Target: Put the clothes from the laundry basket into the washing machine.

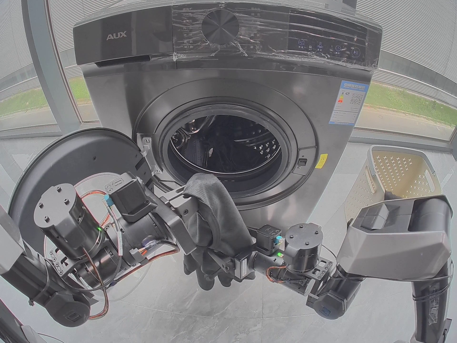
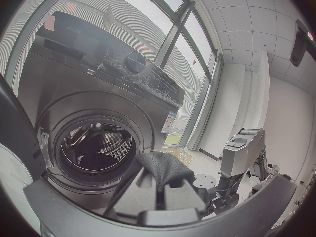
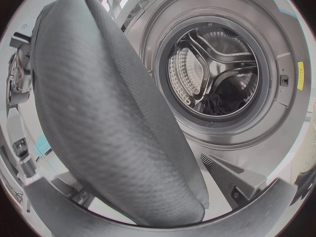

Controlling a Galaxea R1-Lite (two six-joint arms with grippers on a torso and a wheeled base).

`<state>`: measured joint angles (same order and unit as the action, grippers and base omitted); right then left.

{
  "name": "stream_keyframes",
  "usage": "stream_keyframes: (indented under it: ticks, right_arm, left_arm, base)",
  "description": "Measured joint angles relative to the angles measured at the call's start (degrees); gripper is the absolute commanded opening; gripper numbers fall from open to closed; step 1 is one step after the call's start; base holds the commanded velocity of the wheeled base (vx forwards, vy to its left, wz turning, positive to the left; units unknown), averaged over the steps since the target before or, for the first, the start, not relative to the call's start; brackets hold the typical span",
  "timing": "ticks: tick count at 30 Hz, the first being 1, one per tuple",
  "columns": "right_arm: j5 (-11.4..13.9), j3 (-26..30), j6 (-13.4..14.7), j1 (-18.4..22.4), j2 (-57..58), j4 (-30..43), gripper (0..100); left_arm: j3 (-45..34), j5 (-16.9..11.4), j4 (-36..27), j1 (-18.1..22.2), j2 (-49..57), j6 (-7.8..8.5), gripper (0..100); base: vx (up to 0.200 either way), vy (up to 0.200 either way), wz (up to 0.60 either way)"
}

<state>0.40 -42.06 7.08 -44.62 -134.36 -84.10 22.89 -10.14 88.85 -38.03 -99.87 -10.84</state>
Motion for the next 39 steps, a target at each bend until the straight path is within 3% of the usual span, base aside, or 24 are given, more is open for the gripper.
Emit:
stream_keyframes:
  ticks: [4,5,12,20,28,29,39]
  right_arm:
    - [-1.4,-2.6,-0.8,0.2,-2.3,-0.4,100]
    - [-1.7,-3.0,-0.9,0.2,-2.7,-0.5,0]
    - [-2.3,-2.7,-1.0,-0.4,-4.0,-1.6,0]
    - [-2.3,3.6,-0.5,-1.7,-0.3,-2.3,0]
    - [-2.3,9.0,-0.3,-3.1,6.6,-2.7,0]
    - [-2.3,9.3,-0.2,-3.0,7.1,-2.7,0]
    - [-4.0,7.7,-0.3,0.1,9.9,-1.8,0]
  left_arm:
    - [0.0,-0.1,0.0,-0.2,0.5,-0.29,0]
    - [0.1,-0.1,0.0,-0.2,0.5,-0.35,0]
    - [0.8,0.3,0.0,0.9,-0.2,-0.29,0]
    - [1.2,0.7,0.0,4.6,-4.1,0.11,0]
    - [0.7,3.0,0.0,7.3,-10.1,0.46,0]
    - [0.6,3.0,0.0,7.4,-10.6,0.48,100]
    - [-2.3,2.5,0.0,7.7,-12.4,0.3,100]
  base:
    - [0.0,0.0,0.0]
    - [0.0,0.0,0.0]
    - [0.0,0.0,0.0]
    - [0.0,0.0,0.0]
    - [0.0,0.0,0.0]
    - [0.0,0.0,0.0]
    - [0.0,0.0,0.0]
